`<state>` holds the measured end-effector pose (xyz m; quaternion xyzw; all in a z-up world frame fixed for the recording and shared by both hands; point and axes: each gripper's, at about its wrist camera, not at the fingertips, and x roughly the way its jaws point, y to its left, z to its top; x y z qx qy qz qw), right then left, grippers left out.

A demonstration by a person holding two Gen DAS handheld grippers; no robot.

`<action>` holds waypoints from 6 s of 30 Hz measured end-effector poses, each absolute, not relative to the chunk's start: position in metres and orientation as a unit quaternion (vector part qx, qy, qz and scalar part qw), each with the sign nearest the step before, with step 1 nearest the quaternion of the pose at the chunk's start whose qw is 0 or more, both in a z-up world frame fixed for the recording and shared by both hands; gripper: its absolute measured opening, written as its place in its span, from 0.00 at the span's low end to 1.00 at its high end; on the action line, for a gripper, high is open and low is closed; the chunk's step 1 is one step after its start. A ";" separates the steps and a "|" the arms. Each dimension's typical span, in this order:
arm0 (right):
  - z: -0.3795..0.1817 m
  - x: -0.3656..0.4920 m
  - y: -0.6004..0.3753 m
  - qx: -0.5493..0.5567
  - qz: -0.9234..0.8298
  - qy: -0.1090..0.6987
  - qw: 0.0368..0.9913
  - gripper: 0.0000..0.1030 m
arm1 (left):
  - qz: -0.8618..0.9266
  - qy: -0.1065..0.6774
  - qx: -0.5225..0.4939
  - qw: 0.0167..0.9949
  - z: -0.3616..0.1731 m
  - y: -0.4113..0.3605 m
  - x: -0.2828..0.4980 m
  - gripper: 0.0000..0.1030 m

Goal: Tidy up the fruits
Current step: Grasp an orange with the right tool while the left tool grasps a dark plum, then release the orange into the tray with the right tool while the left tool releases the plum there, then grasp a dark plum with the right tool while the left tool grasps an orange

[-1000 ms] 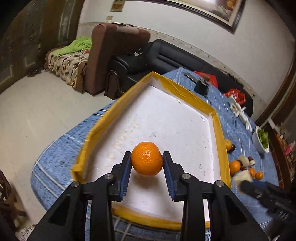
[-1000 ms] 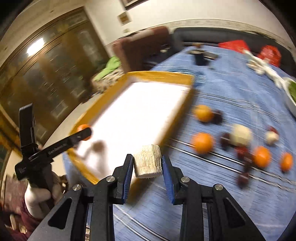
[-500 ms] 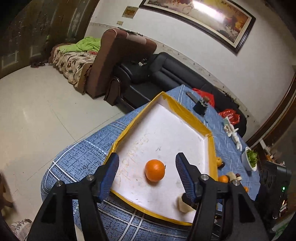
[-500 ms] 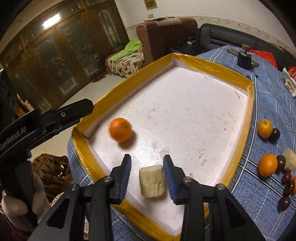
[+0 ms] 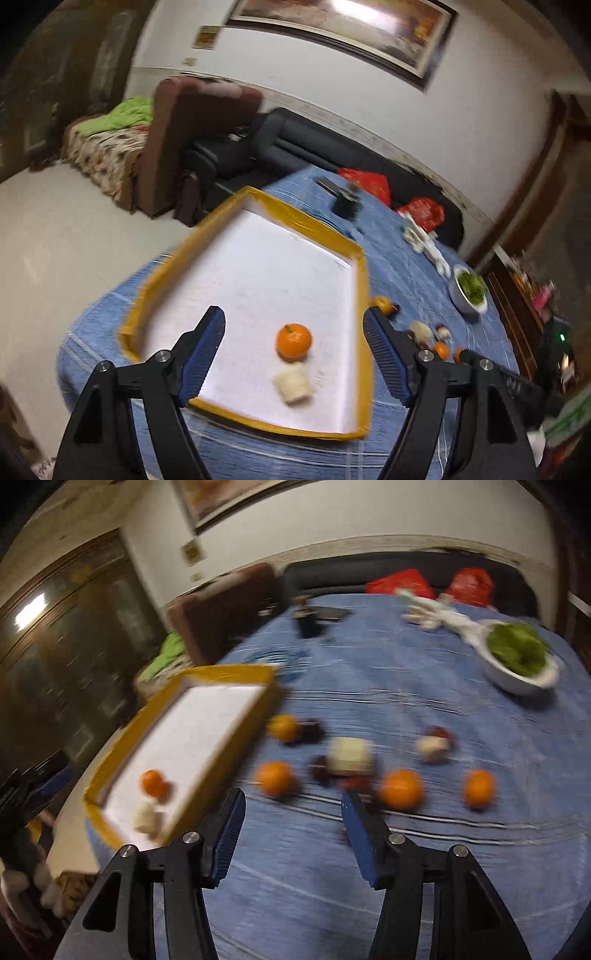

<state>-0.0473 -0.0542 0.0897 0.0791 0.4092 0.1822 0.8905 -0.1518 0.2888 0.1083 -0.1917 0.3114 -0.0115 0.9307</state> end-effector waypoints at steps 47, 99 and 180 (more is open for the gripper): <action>0.031 0.003 -0.154 0.119 0.085 0.419 0.896 0.32 | -0.176 0.450 -0.023 0.875 0.015 0.049 -0.050 0.22; 0.056 -0.058 0.147 -0.030 0.327 0.447 0.832 0.34 | 0.057 0.358 -0.250 0.898 0.055 0.351 -0.140 0.58; 0.024 -0.016 -0.089 0.057 0.175 0.447 0.875 0.26 | -0.149 0.441 0.043 0.884 0.042 0.089 -0.034 0.68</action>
